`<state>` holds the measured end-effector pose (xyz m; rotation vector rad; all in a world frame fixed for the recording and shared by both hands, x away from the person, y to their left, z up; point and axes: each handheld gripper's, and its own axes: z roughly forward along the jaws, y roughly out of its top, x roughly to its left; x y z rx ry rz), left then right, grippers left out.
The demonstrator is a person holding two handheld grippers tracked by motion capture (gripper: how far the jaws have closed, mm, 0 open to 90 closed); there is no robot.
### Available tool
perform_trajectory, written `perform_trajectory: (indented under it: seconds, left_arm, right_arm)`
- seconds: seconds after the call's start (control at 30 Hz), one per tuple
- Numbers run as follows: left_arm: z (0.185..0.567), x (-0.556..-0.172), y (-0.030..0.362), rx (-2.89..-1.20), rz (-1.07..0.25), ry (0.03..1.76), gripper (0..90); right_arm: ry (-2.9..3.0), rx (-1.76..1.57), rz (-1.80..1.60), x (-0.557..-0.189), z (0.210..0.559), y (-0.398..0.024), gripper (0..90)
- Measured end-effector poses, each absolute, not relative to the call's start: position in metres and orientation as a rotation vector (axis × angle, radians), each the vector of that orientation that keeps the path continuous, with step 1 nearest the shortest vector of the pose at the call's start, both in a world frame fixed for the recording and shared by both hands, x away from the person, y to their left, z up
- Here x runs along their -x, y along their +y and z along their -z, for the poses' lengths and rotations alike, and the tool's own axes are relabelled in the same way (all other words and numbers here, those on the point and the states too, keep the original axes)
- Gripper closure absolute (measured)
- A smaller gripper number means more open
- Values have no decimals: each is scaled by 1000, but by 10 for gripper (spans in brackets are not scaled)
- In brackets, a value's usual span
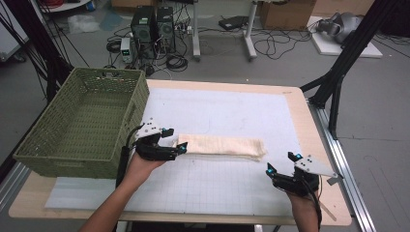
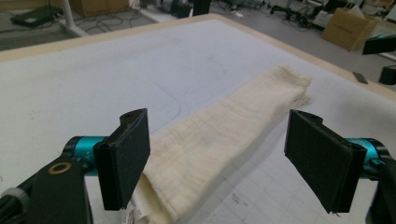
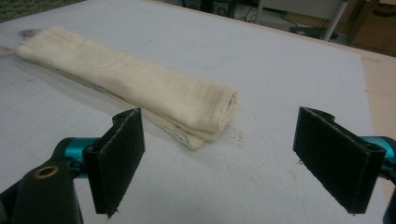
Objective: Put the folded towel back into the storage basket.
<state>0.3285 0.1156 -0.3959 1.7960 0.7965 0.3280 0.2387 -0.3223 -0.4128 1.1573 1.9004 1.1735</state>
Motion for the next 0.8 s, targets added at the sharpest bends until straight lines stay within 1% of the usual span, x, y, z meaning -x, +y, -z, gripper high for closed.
perform_trajectory:
  seconds: [0.13,0.4,0.8]
  left_arm:
    - [405,-339,112,-1825,-334,836,225]
    - [420,-352,107,-1878,-300,920,227]
    - [434,-361,104,-1971,-322,976,268]
  right_arm:
    - [1903,-1155,-1171,-239,413,-323,154]
    - [1911,-1158,-1169,-240,414,-322,154]
    - [1920,-1164,-1160,-241,415,-322,154]
